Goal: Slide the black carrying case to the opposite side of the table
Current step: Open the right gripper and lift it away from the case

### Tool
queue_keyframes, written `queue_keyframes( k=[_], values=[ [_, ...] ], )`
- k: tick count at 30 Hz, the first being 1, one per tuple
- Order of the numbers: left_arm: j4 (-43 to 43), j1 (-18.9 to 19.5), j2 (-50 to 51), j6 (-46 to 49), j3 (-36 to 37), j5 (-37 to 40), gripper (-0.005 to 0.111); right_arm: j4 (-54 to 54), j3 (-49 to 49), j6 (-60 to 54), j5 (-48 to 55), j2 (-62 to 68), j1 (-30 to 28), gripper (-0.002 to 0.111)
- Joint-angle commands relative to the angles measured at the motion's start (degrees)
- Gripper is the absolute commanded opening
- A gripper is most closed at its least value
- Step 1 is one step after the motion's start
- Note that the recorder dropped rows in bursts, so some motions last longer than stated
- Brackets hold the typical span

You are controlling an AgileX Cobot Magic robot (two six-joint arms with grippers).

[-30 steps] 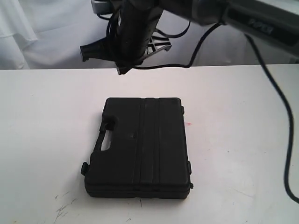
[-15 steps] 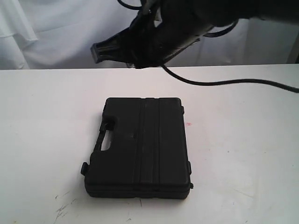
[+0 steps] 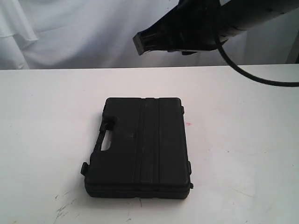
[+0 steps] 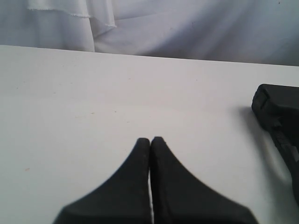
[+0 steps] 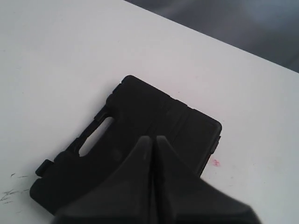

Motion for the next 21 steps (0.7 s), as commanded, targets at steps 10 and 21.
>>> queue_keyframes(
  k=[10,21],
  values=[
    [0.0,0.0,-0.3,-0.2,0.2,-0.9,0.000,-2.4,4.9,0.1,1.0,-5.9,-2.5,0.000],
    [0.0,0.0,-0.3,-0.2,0.2,-0.9,0.000,6.5,28.6,0.2,-11.2,-25.6,-19.4,0.000]
  ],
)
